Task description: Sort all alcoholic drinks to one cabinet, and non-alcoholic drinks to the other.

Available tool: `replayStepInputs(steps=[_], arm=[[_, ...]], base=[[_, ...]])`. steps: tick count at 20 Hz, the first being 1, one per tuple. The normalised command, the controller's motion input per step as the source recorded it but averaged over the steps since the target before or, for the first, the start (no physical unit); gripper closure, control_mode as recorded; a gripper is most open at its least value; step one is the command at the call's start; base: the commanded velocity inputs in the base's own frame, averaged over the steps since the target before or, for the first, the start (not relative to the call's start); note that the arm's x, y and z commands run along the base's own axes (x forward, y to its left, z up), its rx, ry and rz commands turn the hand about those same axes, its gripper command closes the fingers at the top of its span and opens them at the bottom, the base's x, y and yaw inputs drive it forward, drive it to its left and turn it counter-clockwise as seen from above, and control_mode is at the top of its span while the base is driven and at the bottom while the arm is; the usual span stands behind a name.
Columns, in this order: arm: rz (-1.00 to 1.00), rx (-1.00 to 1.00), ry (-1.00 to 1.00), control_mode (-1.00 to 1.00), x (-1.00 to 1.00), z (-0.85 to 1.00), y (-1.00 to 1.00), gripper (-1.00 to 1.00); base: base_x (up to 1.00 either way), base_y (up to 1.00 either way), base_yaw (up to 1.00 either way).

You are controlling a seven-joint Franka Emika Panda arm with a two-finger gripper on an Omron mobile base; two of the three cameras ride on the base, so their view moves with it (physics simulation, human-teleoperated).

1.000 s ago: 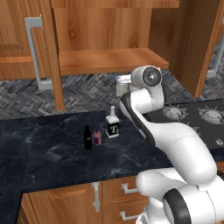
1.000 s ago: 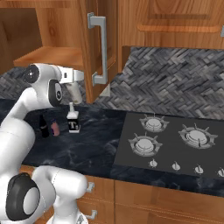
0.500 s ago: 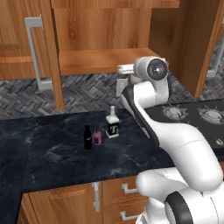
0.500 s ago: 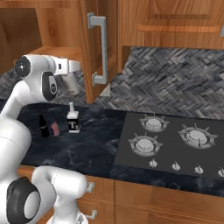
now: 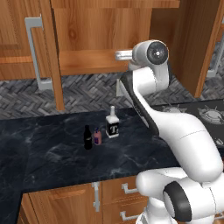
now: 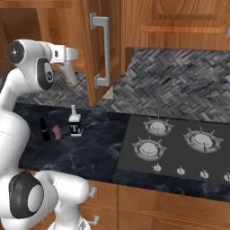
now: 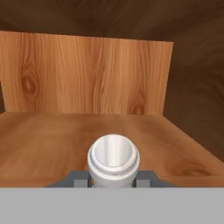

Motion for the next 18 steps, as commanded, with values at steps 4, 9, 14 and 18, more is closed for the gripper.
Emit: replayStepInputs(steps=[4,9,14,18], arm=[[0.0,0.01,-0.02,-1.0,-0.04,0.41,0.07,1.0],[0.0,0.0,-0.05,-1.0,-0.08,0.44,0.05,1.0],[0.0,0.01,-0.04,-1.0,-0.02,0.29,0.05,1.0],[0.0,0.01,-0.01,-1.0,0.0,-0.02,0.0,1.0]], base=[[0.0,0.0,0.0],[0.0,0.0,0.0],[0.0,0.0,0.0],[0.0,0.0,0.0]])
